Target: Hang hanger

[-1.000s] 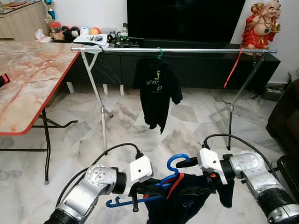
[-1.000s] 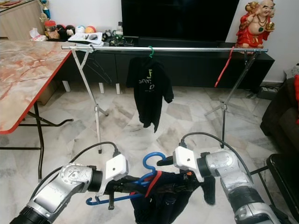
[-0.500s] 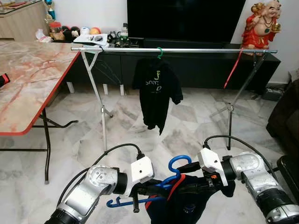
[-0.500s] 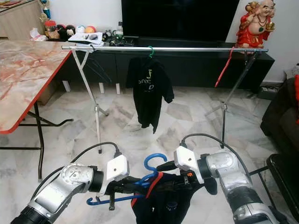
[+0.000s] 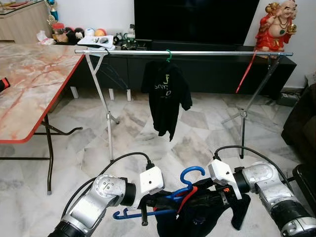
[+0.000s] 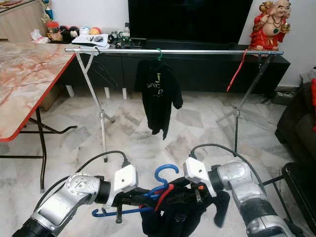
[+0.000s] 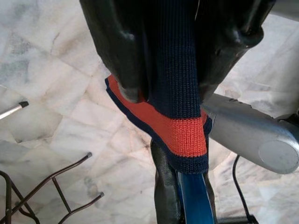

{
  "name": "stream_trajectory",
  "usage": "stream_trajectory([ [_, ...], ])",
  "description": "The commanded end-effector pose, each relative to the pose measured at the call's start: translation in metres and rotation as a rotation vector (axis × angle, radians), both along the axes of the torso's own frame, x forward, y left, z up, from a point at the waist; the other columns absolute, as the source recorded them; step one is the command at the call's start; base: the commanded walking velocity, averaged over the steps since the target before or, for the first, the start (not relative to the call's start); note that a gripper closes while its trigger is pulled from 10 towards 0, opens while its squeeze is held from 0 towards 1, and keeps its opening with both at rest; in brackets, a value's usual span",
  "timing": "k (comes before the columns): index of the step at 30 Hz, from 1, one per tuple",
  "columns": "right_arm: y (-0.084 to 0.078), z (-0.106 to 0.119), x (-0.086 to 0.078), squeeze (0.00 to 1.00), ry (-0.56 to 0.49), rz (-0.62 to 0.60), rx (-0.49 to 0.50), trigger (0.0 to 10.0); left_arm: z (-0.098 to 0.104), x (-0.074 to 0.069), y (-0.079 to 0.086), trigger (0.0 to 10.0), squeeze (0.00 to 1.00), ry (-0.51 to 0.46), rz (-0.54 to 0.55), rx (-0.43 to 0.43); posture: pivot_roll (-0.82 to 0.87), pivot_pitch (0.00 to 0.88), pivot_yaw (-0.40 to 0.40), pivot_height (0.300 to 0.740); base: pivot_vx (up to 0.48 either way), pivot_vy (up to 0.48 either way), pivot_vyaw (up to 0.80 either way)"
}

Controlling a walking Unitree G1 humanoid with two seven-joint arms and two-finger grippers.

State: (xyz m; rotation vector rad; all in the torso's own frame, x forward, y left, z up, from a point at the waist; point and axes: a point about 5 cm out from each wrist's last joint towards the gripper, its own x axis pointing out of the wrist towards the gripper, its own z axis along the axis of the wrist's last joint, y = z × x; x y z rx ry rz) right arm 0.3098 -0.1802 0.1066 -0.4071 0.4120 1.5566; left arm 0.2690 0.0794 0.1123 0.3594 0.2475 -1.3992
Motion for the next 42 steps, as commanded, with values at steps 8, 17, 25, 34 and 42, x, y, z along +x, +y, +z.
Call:
stream_trajectory([
  [8, -0.001, -0.014, -0.006, 0.0, 0.037, 0.004, -0.067, 0.0, 0.024, 0.004, -0.013, 10.0, 0.0, -0.089, -0.039, -0.081, 0.1, 0.052, -0.061, 0.74, 0.0, 0.0, 0.0],
  [17, -0.002, -0.014, -0.005, 0.0, 0.029, -0.005, -0.076, 0.0, 0.022, 0.005, -0.013, 10.0, 0.0, -0.089, -0.034, -0.072, 0.1, 0.046, -0.062, 0.74, 0.0, 0.0, 0.0],
  [25, -0.004, -0.015, -0.005, 0.0, 0.022, -0.009, -0.094, 0.0, 0.02, 0.008, -0.011, 10.0, 1.0, -0.093, -0.012, -0.06, 0.1, 0.036, -0.059, 0.74, 0.0, 0.0, 0.0],
  [34, -0.012, -0.018, -0.005, 0.0, 0.006, -0.032, -0.148, 0.0, 0.018, 0.008, 0.008, 10.0, 1.0, -0.073, 0.019, -0.033, 0.1, 0.022, -0.052, 0.74, 0.0, 0.0, 0.0],
  [42, -0.027, -0.008, 0.001, 0.0, -0.058, -0.096, -0.187, 0.0, 0.012, 0.017, 0.063, 10.0, 1.0, -0.077, 0.269, 0.014, 0.09, 0.017, -0.04, 0.74, 0.0, 0.0, 0.0],
])
